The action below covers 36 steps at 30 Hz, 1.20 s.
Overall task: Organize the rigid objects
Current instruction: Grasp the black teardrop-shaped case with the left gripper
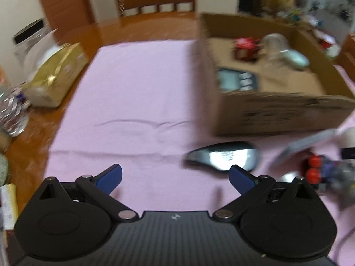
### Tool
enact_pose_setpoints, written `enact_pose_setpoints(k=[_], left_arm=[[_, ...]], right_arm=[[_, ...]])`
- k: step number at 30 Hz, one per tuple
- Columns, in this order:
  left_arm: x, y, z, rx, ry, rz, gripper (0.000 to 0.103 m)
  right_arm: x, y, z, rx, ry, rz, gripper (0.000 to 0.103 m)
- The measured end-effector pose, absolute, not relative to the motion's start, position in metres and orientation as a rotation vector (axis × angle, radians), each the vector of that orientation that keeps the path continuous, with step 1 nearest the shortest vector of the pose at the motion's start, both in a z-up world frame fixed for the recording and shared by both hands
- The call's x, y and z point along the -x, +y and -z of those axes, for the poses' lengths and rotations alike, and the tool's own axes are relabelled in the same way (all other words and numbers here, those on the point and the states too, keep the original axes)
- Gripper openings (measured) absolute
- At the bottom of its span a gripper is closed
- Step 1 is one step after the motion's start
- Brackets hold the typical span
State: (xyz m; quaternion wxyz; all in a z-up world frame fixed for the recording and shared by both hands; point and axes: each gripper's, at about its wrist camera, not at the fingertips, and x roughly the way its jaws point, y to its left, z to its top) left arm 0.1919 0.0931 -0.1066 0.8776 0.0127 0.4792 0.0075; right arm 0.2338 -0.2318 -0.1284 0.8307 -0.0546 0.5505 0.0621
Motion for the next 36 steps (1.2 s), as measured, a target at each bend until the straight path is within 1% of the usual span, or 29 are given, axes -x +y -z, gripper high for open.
enact_pose_setpoints(k=[6,14,19,25,36], left_arm=[[-0.206,0.077,0.115,0.032,0.995,0.05,0.102],[-0.217,0.067,0.135,0.032,1.057,0.047,0.102],[-0.216,0.069,0.137,-0.017,1.059,0.003,0.103],[-0.215,0.086,0.136,0.011,1.069,-0.038,0.102],[-0.218,0.079,0.136,0.029,1.075,-0.065,0.102]], right_arm=[[-0.234,-0.232,0.129,0.116,1.167,-0.133,0.103],[-0.234,-0.232,0.128,0.114,1.165,-0.132,0.103],[-0.234,-0.232,0.128,0.117,1.167,-0.137,0.103],[-0.234,-0.235,0.128,0.133,1.172,-0.161,0.103],[-0.244,-0.231,0.127,0.142,1.239,-0.141,0.103]])
